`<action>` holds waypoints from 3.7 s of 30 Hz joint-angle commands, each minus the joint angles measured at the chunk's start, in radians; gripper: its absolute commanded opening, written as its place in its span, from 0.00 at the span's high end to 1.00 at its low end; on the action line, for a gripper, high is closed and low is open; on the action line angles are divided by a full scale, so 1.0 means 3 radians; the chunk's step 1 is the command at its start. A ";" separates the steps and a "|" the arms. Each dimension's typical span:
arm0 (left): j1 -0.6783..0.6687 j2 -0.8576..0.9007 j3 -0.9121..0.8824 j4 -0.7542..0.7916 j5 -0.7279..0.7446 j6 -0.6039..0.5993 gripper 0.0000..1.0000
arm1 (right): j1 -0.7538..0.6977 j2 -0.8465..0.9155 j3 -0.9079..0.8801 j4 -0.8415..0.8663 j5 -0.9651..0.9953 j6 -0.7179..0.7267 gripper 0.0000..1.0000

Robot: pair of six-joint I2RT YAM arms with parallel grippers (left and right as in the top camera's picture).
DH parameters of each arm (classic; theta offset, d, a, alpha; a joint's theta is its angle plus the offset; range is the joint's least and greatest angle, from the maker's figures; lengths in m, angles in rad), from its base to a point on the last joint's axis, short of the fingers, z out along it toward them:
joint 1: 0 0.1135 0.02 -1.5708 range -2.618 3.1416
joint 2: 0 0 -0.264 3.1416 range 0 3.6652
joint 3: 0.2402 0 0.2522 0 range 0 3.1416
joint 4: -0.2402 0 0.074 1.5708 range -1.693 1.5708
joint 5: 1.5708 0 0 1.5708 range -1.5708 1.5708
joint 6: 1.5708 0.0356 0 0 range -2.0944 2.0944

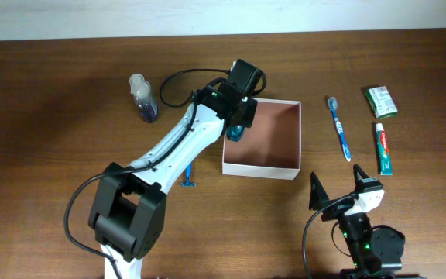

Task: Pack container
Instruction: 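Lower the bottle into the box and open the left gripper, then move the left gripper to the clear soap pump bottle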

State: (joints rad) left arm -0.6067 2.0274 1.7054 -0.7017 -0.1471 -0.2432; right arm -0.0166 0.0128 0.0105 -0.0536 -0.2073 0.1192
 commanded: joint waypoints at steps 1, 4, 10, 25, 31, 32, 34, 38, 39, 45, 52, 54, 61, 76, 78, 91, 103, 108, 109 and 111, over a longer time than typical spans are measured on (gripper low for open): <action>-0.0004 -0.0025 0.0103 0.0038 -0.0037 0.0031 0.63 | 0.0033 -0.0031 -0.0017 -0.0022 0.0006 -0.0024 0.02; -0.0004 -0.0025 0.0102 0.0042 -0.0036 0.0031 0.63 | 0.0033 -0.0031 -0.0017 -0.0022 0.0006 -0.0025 0.02; -0.0004 -0.0025 0.0103 0.0047 -0.0037 0.0031 0.38 | 0.0033 -0.0031 -0.0017 -0.0022 0.0006 -0.0024 0.01; -0.0004 -0.0027 0.0281 0.0052 -0.0052 0.0047 0.21 | 0.0033 -0.0031 -0.0017 -0.0022 0.0006 -0.0024 0.02; -0.0004 -0.0027 0.0713 -0.0161 -0.0052 0.0155 0.20 | 0.0033 -0.0031 -0.0017 -0.0022 0.0006 -0.0024 0.02; -0.0004 -0.0027 0.0791 -0.0202 -0.0052 0.0196 0.20 | 0.0033 -0.0031 -0.0017 -0.0022 0.0006 -0.0024 0.01; -0.0004 -0.0027 0.0974 -0.0320 -0.0062 0.0195 0.19 | 0.0033 -0.0031 -0.0017 -0.0022 0.0006 -0.0024 0.02; -0.0004 -0.0056 0.1354 -0.0595 -0.0062 0.0195 0.15 | 0.0033 -0.0031 -0.0017 -0.0022 0.0006 -0.0024 0.02; -0.0004 -0.0074 0.1439 -0.0655 -0.0064 0.0195 0.15 | 0.0033 -0.0031 -0.0017 -0.0022 0.0006 -0.0024 0.01; 0.0086 -0.0324 0.1872 -0.1022 -0.0126 0.0193 0.01 | 0.0033 -0.0031 -0.0017 -0.0022 0.0006 -0.0024 0.01; 0.0482 -0.0858 0.1946 -0.1357 -0.0126 0.0192 0.01 | 0.0033 -0.0031 -0.0017 -0.0022 0.0006 -0.0024 0.02; 0.0599 -0.0959 0.1946 -0.1476 -0.0126 0.0192 0.01 | 0.0033 -0.0031 -0.0017 -0.0022 0.0006 -0.0024 0.02; 0.0992 -0.1055 0.1944 -0.1916 -0.0126 0.0193 0.01 | 0.0033 -0.0031 -0.0017 -0.0022 0.0006 -0.0024 0.02; 0.1512 -0.0551 0.1940 -0.2238 0.0004 0.0193 0.01 | 0.0033 -0.0031 -0.0017 -0.0022 0.0006 -0.0024 0.02; 0.1512 -0.0440 0.1940 -0.2164 0.0003 0.0195 0.01 | 0.0033 -0.0031 -0.0017 -0.0022 0.0006 -0.0024 0.02; 0.1536 0.0178 0.1940 -0.1876 0.0001 0.0192 0.01 | 0.0033 -0.0031 -0.0017 -0.0022 0.0006 -0.0024 0.02; 0.1698 0.0582 0.1940 -0.1905 0.0003 0.0191 0.01 | 0.0033 -0.0031 -0.0017 -0.0022 0.0006 -0.0025 0.01; 0.1804 0.0594 0.1934 -0.1912 0.0160 0.0192 0.01 | 0.0033 -0.0031 -0.0017 -0.0022 0.0006 -0.0024 0.01; 0.1827 0.0598 0.1934 -0.1907 0.0230 0.0192 0.01 | 0.0033 -0.0031 -0.0017 -0.0022 0.0006 -0.0024 0.01; 0.1877 0.0610 0.1932 -0.1890 0.0361 0.0193 0.01 | 0.0033 -0.0031 -0.0017 -0.0022 0.0006 -0.0024 0.02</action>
State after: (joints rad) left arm -0.0685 2.2032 2.2852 -1.2736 -0.1081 -0.1974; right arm -0.0166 0.0128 0.0105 -0.0536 -0.2073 0.1192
